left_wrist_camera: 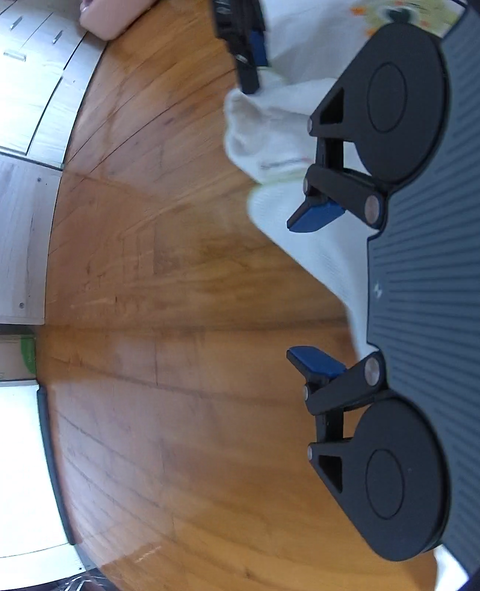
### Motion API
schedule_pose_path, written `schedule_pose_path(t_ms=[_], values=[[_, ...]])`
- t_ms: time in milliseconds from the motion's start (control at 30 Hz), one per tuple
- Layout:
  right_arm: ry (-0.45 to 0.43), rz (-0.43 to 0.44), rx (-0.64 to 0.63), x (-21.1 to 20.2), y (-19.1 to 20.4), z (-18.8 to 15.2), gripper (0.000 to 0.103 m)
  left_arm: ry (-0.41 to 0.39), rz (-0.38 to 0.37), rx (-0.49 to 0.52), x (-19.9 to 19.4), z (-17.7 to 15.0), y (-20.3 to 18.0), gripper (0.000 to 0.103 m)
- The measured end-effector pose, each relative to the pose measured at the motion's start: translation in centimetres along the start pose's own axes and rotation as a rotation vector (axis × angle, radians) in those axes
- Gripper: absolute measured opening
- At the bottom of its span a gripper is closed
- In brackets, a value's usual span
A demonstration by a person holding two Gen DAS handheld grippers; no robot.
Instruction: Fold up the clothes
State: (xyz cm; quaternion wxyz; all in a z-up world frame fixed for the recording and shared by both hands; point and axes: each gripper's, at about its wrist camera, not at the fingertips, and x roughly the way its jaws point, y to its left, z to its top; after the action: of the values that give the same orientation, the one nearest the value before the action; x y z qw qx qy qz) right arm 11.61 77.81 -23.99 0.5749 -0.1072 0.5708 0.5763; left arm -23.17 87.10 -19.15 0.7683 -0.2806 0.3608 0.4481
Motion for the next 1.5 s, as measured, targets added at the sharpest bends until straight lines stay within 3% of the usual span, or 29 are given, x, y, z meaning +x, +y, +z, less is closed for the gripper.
schedule_pose_path(t_ms=[33, 67, 100, 200, 267, 333, 367, 433, 467, 567, 633, 733, 833, 933, 967, 1033, 1100, 1167, 1200, 1300, 1333, 1400, 1433, 1467, 1500], values=[[-0.016, 0.014, 0.001, 0.4, -0.1, 0.0, 0.062, 0.002, -0.012, -0.032, 0.8, 0.4, -1.0, 0.072], [-0.038, 0.026, -0.010, 0.5, -0.1, -0.2, 0.029, 0.009, -0.024, -0.065, 1.6, 0.6, -1.8, 0.074], [-0.070, 0.034, -0.041, 0.4, 0.1, -0.6, 0.020, 0.026, -0.035, -0.100, 2.5, 0.7, -2.5, 0.076], [-0.248, -0.039, -0.236, -1.8, 2.2, -3.6, 0.017, 0.073, -0.009, -0.147, 4.3, 0.2, -3.9, 0.077], [-0.371, -0.099, -0.439, -3.9, 4.0, -7.1, 0.015, 0.066, 0.053, -0.129, 4.4, -0.8, -4.5, 0.077], [-0.474, -0.187, -0.659, -5.6, 5.5, -11.7, 0.015, 0.036, 0.060, -0.097, 3.8, -2.3, -5.1, 0.074], [-0.498, -0.225, -0.759, -6.0, 5.9, -13.9, 0.015, 0.011, 0.052, -0.080, 3.1, -3.0, -5.3, 0.053], [-0.490, -0.300, -0.924, -6.0, 6.0, -18.0, 0.015, -0.042, 0.049, -0.030, 1.4, -4.4, -5.8, 0.021], [-0.448, -0.322, -0.968, -5.8, 5.6, -19.5, 0.015, -0.076, 0.055, -0.011, 0.3, -5.3, -6.2, 0.017], [-0.341, -0.347, -0.971, -5.8, 3.8, -21.8, 0.015, -0.199, 0.050, 0.016, -3.3, -8.1, -7.1, 0.014], [-0.296, -0.322, -0.913, -6.4, 2.9, -22.0, 0.015, -0.235, 0.054, 0.020, -5.1, -10.2, -7.7, 0.014], [-0.207, -0.275, -0.823, -7.2, 2.0, -21.0, 0.017, -0.191, 0.046, 0.002, -6.2, -13.3, -7.9, 0.014], [-0.183, -0.239, -0.724, -8.0, 1.6, -19.4, 0.048, -0.102, 0.044, 0.048, -6.6, -15.7, -8.3, 0.016], [-0.194, -0.178, -0.609, -8.8, 1.1, -17.5, 0.053, -0.050, 0.093, 0.140, -7.9, -16.8, -9.5, 0.019], [-0.196, -0.155, -0.567, -8.7, 0.9, -16.9, 0.061, -0.053, 0.099, 0.148, -8.5, -16.8, -9.9, 0.022], [-0.199, -0.123, -0.466, -8.4, 0.4, -16.0, 0.063, -0.061, 0.099, 0.136, -9.4, -16.9, -10.4, 0.030], [-0.172, -0.086, -0.354, -7.3, -0.2, -15.5, 0.062, -0.087, 0.098, 0.104, -9.9, -16.4, -10.3, 0.031], [-0.142, -0.035, -0.313, -6.2, -0.4, -14.9, 0.015, -0.122, 0.095, 0.072, -10.5, -15.6, -10.0, 0.044], [-0.156, -0.030, -0.325, -6.1, -0.2, -14.9, 0.015, -0.141, 0.095, 0.057, -10.7, -15.2, -9.9, 0.047], [-0.352, -0.084, -0.533, -8.2, 2.4, -17.2, 0.015, -0.207, 0.093, 0.017, -10.3, -14.1, -9.4, 0.050], [-0.408, -0.084, -0.601, -9.0, 3.2, -18.1, 0.015, -0.208, 0.087, 0.011, -9.6, -13.7, -9.3, 0.050], [-0.465, -0.123, -0.727, -9.5, 4.9, -19.6, 0.015, -0.137, 0.068, 0.042, -7.4, -13.0, -9.5, 0.050], [-0.471, -0.156, -0.766, -9.3, 5.4, -20.1, 0.015, -0.081, 0.045, 0.078, -6.2, -12.9, -9.7, 0.048], [-0.477, -0.189, -0.806, -9.0, 5.9, -20.6, 0.015, -0.049, 0.025, 0.090, -5.4, -12.7, -9.6, 0.022], [-0.478, -0.211, -0.827, -8.7, 6.1, -20.7, 0.015, -0.049, 0.011, 0.070, -4.9, -12.3, -9.1, 0.005]])
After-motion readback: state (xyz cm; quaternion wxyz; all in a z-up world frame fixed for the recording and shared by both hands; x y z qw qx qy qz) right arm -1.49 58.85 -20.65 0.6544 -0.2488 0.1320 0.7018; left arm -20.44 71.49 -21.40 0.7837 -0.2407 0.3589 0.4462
